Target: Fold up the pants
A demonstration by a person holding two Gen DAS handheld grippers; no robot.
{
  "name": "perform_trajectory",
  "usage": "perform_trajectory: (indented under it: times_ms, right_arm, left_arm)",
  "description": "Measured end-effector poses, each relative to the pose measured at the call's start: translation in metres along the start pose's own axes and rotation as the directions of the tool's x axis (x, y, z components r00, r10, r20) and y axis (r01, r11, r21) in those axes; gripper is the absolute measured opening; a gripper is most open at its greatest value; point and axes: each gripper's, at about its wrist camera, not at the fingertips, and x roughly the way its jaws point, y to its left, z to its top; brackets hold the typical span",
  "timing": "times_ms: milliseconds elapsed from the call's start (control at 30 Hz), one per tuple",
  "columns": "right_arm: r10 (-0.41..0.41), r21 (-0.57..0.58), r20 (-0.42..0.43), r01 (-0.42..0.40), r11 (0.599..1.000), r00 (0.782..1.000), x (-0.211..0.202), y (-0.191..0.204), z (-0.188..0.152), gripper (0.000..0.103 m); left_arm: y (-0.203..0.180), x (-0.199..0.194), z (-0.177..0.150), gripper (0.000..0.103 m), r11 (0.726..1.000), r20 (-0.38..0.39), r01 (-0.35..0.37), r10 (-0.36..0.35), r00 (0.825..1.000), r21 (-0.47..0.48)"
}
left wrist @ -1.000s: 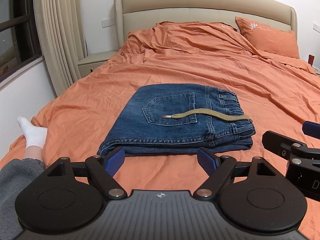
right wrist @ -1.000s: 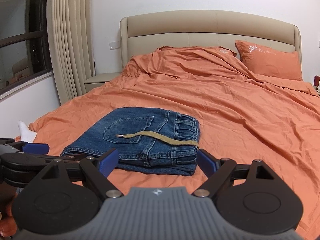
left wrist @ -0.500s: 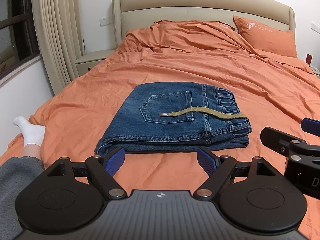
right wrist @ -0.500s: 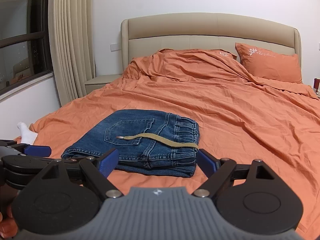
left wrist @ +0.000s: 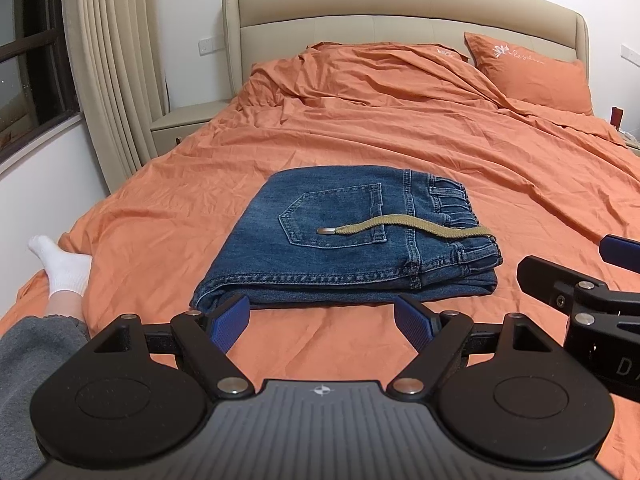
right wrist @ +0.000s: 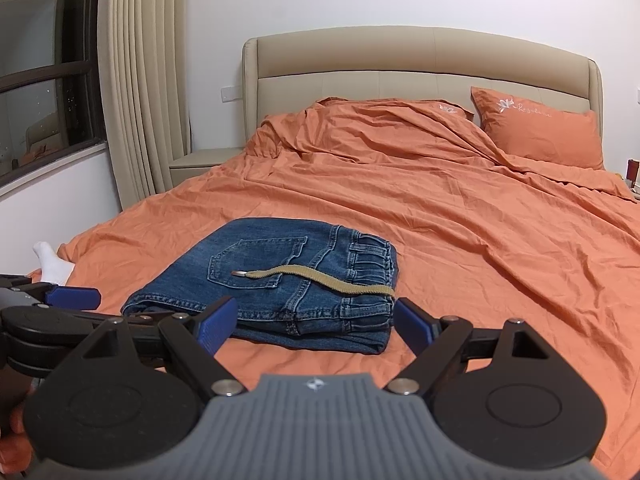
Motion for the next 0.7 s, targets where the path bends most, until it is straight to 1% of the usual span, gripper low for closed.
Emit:
perform_trajectory:
  times_ms: [700]
  right_arm:
    - [-0.002,0.001,0.001,0.002,1.0,1.0,-0.0008,0.0008,0.0005,0.082]
  left_arm:
    - [-0.0008,-0.0026,0.0005,0.096,1.0,0.003,0.002,-0.002,1.0,0.004]
